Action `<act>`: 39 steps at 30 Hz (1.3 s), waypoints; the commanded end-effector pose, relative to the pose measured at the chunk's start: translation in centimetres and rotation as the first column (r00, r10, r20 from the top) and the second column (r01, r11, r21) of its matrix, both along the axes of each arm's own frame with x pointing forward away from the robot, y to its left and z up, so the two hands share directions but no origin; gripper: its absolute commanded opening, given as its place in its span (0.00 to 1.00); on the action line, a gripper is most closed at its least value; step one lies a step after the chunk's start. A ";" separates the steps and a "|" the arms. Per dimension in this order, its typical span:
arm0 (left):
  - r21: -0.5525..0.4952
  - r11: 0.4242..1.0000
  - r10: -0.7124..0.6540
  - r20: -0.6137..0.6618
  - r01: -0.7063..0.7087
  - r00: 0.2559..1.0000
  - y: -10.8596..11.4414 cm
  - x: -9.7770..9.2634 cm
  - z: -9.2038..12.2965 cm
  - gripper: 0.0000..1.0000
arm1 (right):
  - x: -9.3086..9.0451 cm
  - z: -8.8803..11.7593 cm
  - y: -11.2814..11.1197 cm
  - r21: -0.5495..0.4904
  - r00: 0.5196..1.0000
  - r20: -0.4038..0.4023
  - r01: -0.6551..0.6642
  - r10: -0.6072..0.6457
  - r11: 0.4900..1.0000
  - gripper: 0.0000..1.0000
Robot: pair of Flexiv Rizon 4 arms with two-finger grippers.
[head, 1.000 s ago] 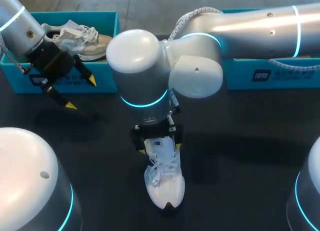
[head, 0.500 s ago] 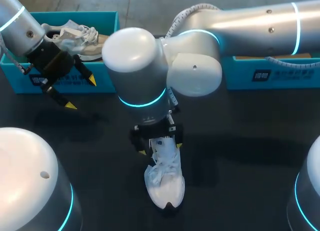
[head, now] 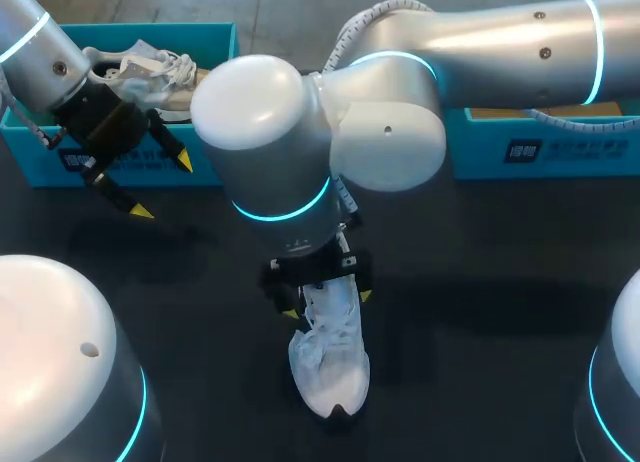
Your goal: Take the shoe out of the shoebox, open the shoe tongue, remove and reinsert the insole, then place the shoe into the shoebox
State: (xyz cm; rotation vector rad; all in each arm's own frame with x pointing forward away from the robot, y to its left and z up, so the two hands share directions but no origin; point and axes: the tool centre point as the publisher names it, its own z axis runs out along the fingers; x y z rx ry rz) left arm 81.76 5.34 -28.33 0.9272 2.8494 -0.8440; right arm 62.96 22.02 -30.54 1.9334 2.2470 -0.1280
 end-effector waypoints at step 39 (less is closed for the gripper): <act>0.003 1.000 0.000 0.001 0.000 1.000 0.0 -0.1 0.0 1.00 | -0.2 0.8 -0.1 0.100 0.847 0.154 0.499 -0.509 0.861 0.36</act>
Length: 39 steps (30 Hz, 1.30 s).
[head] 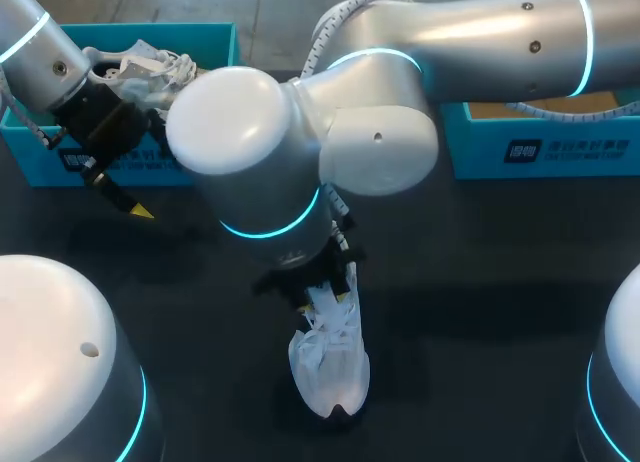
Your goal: Take the shoe out of the shoebox, open the shoe tongue, remove and reinsert the insole, then place the shoe into the shoebox
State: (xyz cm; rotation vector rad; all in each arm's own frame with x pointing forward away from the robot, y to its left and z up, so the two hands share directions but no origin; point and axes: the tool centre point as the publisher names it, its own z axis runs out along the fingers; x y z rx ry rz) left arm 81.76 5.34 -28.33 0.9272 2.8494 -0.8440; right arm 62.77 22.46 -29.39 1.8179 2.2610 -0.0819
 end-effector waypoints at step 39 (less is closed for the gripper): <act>0.003 1.000 0.000 0.001 0.000 1.000 0.0 -0.1 0.0 1.00 | 4.5 -0.9 -1.3 0.196 0.910 0.098 0.380 -0.403 0.904 0.35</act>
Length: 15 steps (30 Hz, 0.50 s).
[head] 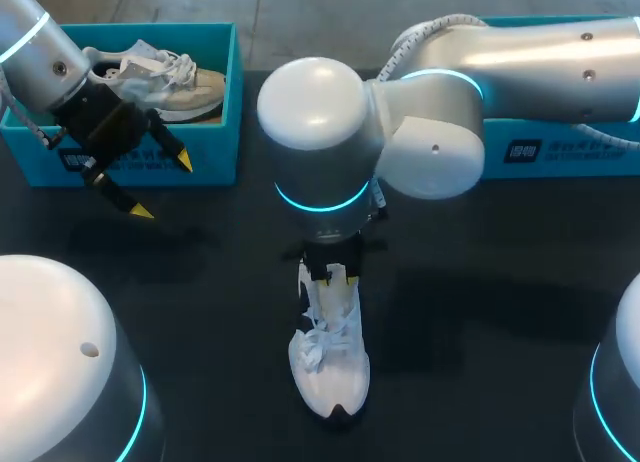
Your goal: Take the shoe out of the shoebox, open the shoe tongue, remove and reinsert the insole, then place the shoe into the shoebox
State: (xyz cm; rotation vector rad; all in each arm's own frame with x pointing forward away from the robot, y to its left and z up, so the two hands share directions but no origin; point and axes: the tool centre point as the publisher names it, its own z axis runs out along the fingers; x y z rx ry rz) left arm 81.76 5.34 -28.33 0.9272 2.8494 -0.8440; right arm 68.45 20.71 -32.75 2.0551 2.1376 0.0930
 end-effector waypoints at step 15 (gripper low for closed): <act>0.003 1.000 0.000 0.001 0.000 1.000 0.0 -0.1 0.0 1.00 | 0.1 4.2 1.0 0.004 0.991 0.086 0.100 -0.100 0.995 0.40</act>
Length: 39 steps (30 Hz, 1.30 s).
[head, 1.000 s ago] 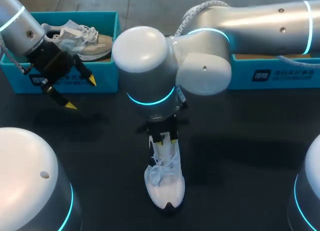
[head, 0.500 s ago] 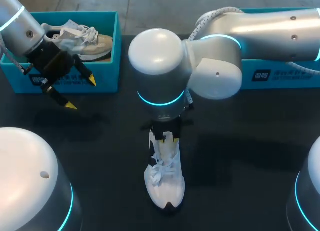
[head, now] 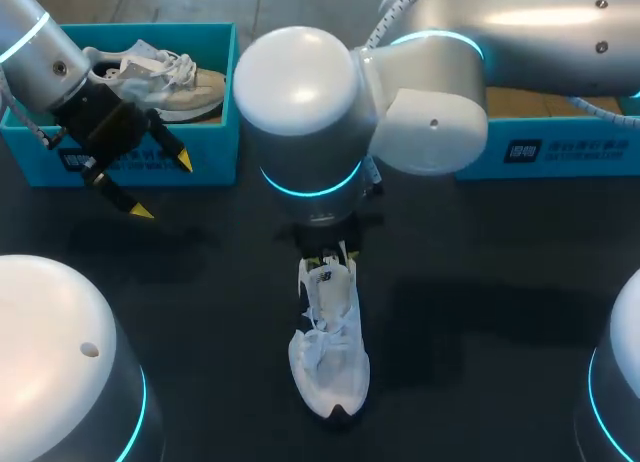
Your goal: Take the shoe out of the shoebox, open the shoe tongue, remove and reinsert the insole, then place the shoe into the shoebox
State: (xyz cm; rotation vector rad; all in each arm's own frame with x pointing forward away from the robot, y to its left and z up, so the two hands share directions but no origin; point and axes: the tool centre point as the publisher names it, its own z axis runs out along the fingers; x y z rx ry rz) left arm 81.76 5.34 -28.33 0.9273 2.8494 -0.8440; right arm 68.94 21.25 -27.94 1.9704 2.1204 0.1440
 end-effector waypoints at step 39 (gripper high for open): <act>0.003 1.000 0.000 0.001 0.000 1.000 0.0 -0.1 0.0 1.00 | 1.6 0.0 -0.2 0.001 0.851 -0.076 -0.521 0.519 0.854 0.47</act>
